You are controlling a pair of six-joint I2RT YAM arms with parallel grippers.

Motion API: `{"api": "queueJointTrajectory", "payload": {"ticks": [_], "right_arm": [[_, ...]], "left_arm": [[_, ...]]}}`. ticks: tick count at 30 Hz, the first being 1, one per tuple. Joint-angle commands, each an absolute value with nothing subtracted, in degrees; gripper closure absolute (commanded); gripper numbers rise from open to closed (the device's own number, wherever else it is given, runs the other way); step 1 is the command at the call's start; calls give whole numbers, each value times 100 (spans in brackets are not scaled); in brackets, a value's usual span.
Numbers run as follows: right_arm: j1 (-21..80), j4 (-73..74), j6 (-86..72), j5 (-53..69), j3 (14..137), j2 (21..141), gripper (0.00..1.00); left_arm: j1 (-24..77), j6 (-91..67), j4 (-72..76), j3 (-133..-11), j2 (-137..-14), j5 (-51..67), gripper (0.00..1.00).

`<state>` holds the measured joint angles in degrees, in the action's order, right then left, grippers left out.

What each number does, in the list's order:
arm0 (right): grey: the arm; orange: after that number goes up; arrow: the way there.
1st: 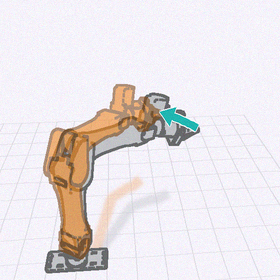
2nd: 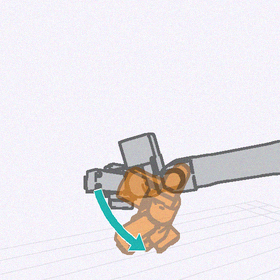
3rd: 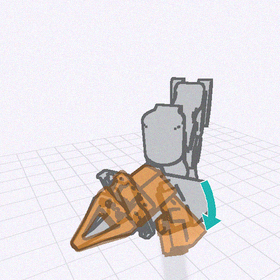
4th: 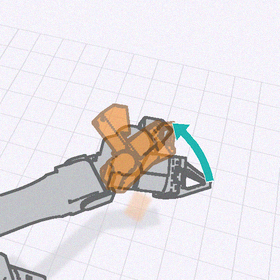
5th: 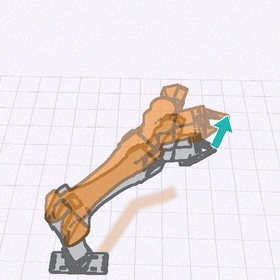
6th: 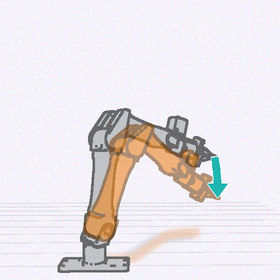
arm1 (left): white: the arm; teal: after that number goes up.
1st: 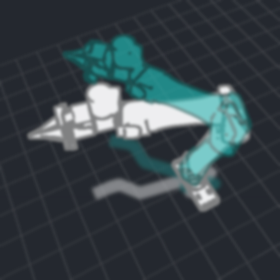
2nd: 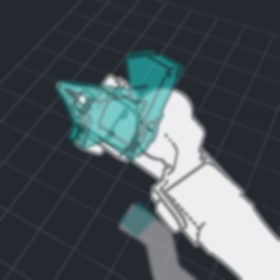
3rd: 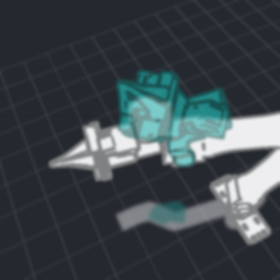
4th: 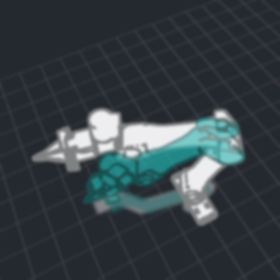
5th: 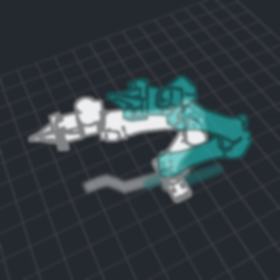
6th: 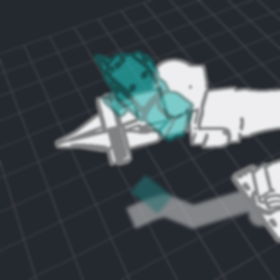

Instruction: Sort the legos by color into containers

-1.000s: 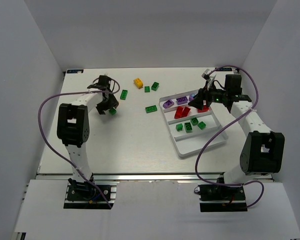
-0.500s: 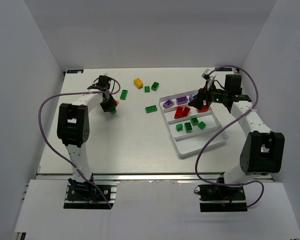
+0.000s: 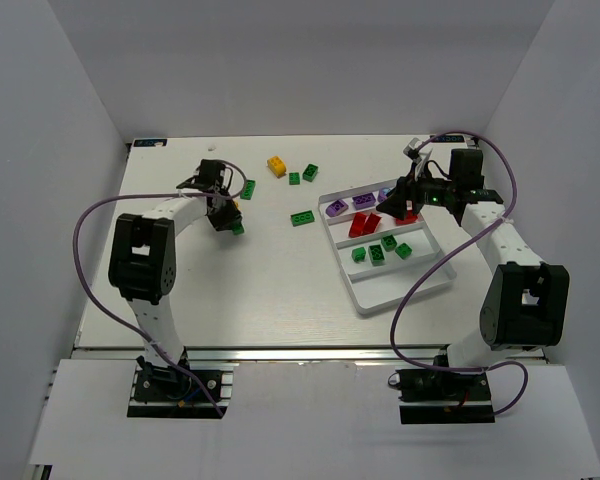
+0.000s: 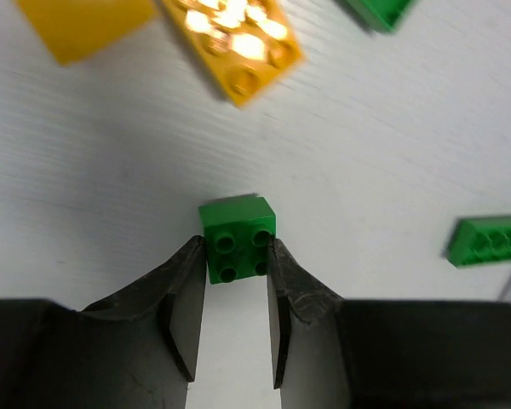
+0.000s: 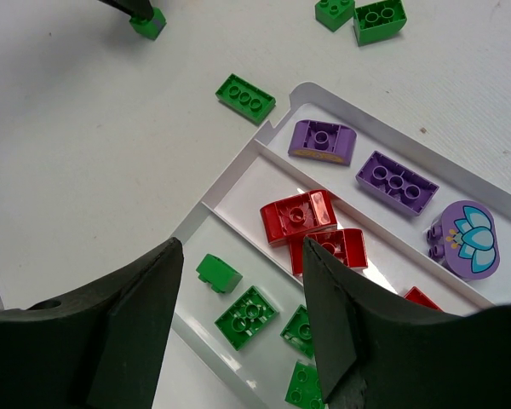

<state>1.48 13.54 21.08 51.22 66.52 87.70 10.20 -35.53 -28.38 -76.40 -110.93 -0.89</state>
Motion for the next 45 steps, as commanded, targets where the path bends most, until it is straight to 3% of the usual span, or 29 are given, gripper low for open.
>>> {"api": "queueJointTrajectory", "payload": {"ticks": [1, 10, 17, 33, 42, 45], "right_arm": [[141, 1327, 2083, 5300, 6724, 8710, 37], [141, 1362, 2101, 5274, 6733, 8622, 37], [141, 1371, 2109, 5247, 6645, 8543, 37], [149, 1415, 2171, 5186, 6794, 8657, 36], [421, 1740, 2364, 4975, 7347, 9105, 36], [746, 2012, 2557, 4590, 7645, 9341, 36]], "left_arm": [[1317, -3506, -2514, -7541, -10460, 570, 81], [2564, -3806, -1354, -7698, -10633, 2458, 81], [3243, -3700, -950, -8068, -11021, 2970, 80], [3876, -3164, -1889, -9114, -11786, 2777, 51], [3876, -3103, -1925, -8992, -11497, 2567, 46], [3789, -3146, -1995, -8659, -11093, 1988, 52]]}}
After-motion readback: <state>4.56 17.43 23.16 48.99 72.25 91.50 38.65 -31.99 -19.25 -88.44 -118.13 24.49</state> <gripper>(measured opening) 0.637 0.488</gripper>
